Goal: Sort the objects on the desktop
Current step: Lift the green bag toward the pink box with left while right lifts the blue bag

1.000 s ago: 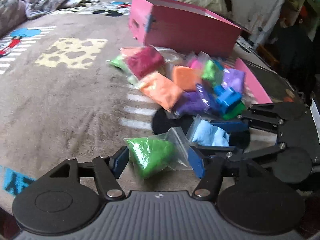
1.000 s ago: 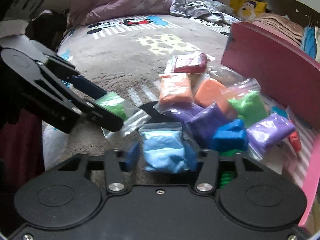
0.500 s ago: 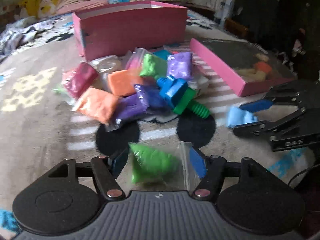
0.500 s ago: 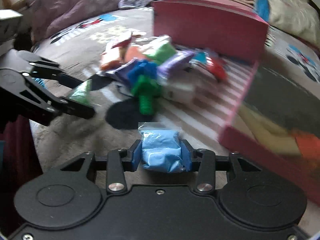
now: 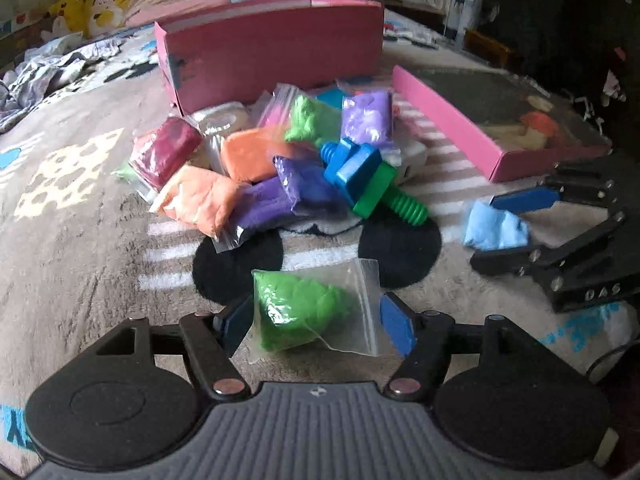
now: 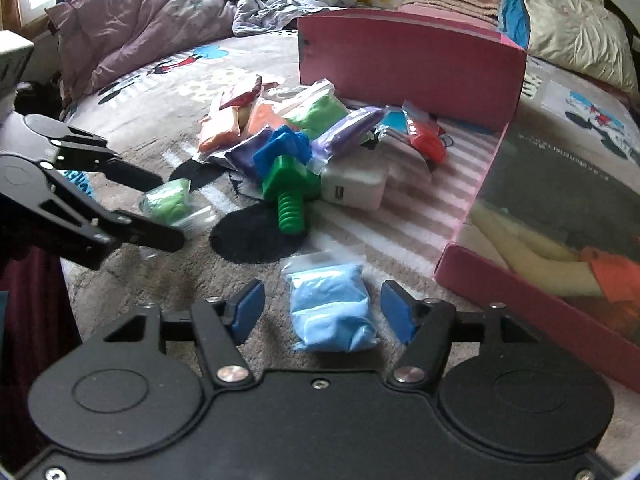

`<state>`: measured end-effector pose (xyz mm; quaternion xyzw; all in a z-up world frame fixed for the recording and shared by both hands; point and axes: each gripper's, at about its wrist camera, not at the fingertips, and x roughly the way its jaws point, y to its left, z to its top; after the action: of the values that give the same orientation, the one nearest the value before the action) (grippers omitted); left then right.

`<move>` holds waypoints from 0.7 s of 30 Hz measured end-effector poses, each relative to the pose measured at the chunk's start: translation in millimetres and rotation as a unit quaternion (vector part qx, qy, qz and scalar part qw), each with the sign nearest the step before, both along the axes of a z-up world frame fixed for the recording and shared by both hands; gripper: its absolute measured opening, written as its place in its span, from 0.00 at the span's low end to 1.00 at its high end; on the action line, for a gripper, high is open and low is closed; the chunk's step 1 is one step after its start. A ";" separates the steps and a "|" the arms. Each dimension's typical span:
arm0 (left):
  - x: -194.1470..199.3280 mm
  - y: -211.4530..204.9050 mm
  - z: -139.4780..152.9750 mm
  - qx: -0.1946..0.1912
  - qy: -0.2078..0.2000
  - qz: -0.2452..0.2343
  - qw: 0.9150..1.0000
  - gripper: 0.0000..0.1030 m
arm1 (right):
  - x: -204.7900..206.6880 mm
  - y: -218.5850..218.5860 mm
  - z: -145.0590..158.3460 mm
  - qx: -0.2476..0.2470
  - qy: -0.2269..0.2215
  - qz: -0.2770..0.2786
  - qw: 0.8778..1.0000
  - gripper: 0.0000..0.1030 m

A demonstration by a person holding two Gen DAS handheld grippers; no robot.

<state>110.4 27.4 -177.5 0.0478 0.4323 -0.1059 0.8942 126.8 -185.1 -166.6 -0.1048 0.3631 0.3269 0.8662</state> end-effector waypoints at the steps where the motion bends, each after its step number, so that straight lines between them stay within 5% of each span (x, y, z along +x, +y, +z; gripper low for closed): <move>1: 1.8 -0.5 -1.2 0.002 0.001 0.001 1.000 0.67 | 0.3 -0.6 -0.4 0.002 0.001 -0.001 1.000 0.59; 13: 6.3 -6.0 2.0 0.024 -0.002 -0.003 1.000 0.48 | 3.2 0.7 -6.4 0.002 -0.002 -0.009 1.000 0.58; 17: 5.2 -4.9 8.9 0.018 -0.005 0.002 1.000 0.48 | 3.8 -5.8 -4.3 0.008 0.001 -0.014 1.000 0.40; 21: 4.6 -3.4 17.5 0.012 -0.011 0.007 1.000 0.48 | 2.9 -11.0 -2.0 0.014 0.003 -0.016 1.000 0.39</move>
<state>115.0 24.0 -160.0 0.0572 0.4238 -0.0941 0.8991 129.7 -196.2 -168.7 -0.0857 0.3626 0.3184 0.8717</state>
